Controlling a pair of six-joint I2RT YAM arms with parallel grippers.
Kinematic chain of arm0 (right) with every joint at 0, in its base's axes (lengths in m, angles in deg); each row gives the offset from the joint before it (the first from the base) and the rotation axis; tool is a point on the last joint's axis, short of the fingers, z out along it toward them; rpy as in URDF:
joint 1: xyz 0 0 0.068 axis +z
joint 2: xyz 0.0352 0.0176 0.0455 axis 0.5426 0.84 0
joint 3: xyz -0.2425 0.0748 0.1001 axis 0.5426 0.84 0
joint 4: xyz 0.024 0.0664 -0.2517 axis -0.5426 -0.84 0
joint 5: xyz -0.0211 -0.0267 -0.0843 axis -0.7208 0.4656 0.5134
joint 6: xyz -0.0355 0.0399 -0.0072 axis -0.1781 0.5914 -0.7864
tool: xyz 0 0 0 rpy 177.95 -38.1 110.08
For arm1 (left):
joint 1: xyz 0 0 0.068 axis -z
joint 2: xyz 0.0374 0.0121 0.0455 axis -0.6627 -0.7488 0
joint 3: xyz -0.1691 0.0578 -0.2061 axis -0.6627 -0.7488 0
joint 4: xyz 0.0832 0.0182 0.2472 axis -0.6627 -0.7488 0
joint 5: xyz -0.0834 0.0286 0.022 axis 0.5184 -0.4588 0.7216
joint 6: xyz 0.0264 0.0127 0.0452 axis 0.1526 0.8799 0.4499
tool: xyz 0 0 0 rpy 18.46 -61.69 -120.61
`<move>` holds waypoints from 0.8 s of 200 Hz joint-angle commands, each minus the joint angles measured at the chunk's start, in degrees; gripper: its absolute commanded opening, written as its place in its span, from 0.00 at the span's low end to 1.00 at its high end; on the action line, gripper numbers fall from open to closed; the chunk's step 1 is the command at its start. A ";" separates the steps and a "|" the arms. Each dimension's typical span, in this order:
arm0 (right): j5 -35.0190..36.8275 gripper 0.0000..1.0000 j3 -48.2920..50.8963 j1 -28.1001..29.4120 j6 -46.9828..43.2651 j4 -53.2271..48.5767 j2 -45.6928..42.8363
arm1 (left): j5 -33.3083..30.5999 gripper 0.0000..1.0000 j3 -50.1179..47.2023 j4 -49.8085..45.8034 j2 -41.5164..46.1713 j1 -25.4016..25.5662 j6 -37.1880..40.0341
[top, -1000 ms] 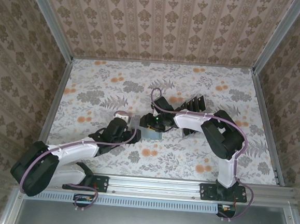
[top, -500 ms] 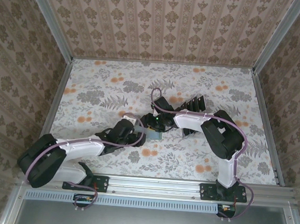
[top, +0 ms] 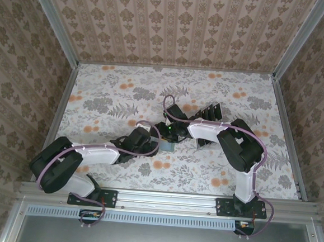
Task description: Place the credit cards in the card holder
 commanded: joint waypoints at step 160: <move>-0.84 0.62 4.01 -2.55 0.55 -0.52 -6.09 | -1.25 0.81 -0.35 1.68 -3.31 1.22 -2.17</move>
